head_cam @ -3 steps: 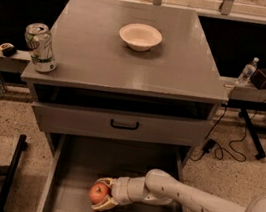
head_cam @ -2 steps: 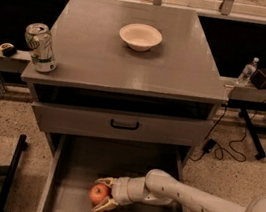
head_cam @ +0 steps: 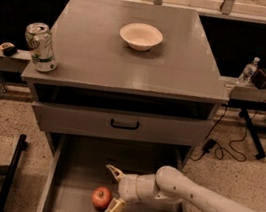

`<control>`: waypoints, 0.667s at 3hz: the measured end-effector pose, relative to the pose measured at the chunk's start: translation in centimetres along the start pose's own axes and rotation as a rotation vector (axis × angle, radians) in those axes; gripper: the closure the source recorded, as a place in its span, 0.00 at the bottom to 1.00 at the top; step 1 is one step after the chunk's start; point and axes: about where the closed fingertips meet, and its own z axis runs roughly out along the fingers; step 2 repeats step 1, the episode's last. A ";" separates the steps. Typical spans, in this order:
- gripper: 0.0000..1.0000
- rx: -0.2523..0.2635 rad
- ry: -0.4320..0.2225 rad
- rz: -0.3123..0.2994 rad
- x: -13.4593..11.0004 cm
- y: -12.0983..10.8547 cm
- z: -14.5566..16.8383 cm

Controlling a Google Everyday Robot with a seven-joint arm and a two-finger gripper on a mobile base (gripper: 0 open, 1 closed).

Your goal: Place apple into middle drawer

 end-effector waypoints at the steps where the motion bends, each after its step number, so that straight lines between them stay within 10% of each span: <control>1: 0.00 0.024 0.014 -0.040 -4.2 1.1 -5.4; 2: 0.00 0.024 0.014 -0.040 -4.2 1.1 -5.4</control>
Offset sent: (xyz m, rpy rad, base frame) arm 0.0000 0.0000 0.0000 0.0000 0.0000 0.0000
